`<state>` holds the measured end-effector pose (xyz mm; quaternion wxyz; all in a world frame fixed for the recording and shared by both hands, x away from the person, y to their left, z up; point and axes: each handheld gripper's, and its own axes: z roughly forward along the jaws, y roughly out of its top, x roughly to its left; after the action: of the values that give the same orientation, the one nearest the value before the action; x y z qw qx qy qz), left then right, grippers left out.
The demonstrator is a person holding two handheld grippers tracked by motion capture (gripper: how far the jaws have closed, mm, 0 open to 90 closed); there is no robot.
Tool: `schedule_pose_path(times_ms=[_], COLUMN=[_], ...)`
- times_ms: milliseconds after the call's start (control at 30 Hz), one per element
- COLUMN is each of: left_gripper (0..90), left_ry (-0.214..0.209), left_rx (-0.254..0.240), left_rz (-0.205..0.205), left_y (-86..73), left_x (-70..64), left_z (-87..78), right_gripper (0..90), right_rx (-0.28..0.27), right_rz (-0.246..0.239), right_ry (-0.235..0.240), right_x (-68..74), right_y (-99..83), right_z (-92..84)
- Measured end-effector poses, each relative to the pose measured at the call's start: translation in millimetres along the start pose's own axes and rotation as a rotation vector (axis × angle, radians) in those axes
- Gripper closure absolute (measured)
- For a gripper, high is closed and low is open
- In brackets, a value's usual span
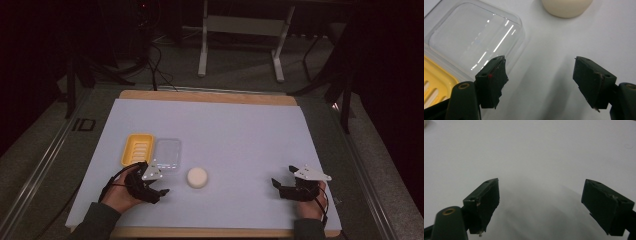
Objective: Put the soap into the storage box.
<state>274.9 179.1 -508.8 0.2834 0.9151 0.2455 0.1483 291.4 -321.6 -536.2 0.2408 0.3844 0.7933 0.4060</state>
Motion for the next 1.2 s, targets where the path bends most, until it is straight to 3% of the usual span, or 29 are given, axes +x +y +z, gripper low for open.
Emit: schedule_pose_path(times_ms=[1200], left_gripper=[23.2], left_ry=[-0.025], left_rx=[0.101], left_rz=[0.072], left_y=[35.3], left_x=[-1.9], left_z=[10.8], right_gripper=[14.8], right_rx=[-0.008], right_rz=[-0.007], right_ry=[0.018], right_x=[0.1], right_y=[-0.3], right_z=[-1.4])
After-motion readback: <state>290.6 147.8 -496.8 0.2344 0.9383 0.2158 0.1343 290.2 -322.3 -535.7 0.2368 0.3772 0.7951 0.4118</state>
